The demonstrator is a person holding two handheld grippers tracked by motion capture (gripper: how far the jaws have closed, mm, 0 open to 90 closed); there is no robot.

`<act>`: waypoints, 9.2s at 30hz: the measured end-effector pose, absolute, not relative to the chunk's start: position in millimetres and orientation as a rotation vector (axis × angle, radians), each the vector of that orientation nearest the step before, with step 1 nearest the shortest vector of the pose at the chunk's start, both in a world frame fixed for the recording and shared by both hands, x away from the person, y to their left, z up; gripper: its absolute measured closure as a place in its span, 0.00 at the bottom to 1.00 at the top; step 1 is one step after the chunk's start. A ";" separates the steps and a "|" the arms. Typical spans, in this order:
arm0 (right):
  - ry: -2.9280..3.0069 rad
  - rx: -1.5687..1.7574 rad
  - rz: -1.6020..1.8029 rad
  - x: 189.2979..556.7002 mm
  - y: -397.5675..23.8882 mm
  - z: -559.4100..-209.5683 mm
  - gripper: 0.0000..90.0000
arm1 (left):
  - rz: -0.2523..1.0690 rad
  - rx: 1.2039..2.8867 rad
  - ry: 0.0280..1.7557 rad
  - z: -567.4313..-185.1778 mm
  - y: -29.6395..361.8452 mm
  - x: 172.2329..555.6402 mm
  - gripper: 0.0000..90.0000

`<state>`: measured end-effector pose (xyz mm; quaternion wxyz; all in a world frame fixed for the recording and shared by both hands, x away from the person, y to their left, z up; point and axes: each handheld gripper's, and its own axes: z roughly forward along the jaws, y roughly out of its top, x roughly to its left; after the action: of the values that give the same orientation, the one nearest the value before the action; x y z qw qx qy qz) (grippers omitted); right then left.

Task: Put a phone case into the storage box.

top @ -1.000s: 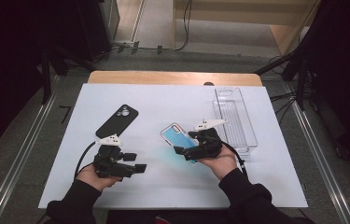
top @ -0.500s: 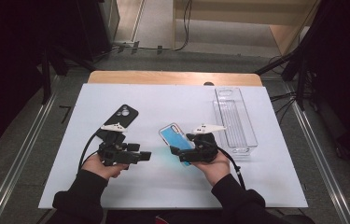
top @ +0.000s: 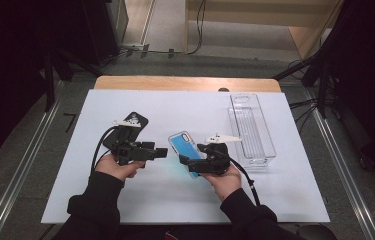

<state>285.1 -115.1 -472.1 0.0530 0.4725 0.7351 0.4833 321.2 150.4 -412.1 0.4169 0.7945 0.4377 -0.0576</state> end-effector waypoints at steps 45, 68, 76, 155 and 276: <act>1.928 1.538 1.653 284.2 -78.9 -476.3 0.16 | -0.175 1.841 1.298 -430.2 123.3 364.5 0.64; 2.097 1.368 1.526 289.9 -74.2 -470.1 0.00 | -0.271 1.741 1.266 -421.2 125.6 360.1 0.90; 2.253 1.304 1.434 288.9 -82.7 -464.3 0.00 | -0.151 1.770 1.226 -417.2 126.4 355.9 0.90; 2.243 1.295 1.430 300.3 -101.6 -449.8 0.17 | 0.036 1.728 0.925 -418.1 106.9 309.2 0.66; 1.888 1.481 1.271 367.0 -270.8 -381.2 0.17 | -0.096 2.117 0.958 -462.3 205.6 284.5 0.36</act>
<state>367.0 -270.8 -381.2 0.2115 0.5329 0.6796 0.4576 284.5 205.6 -462.3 0.3968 0.8356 0.3780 -0.0381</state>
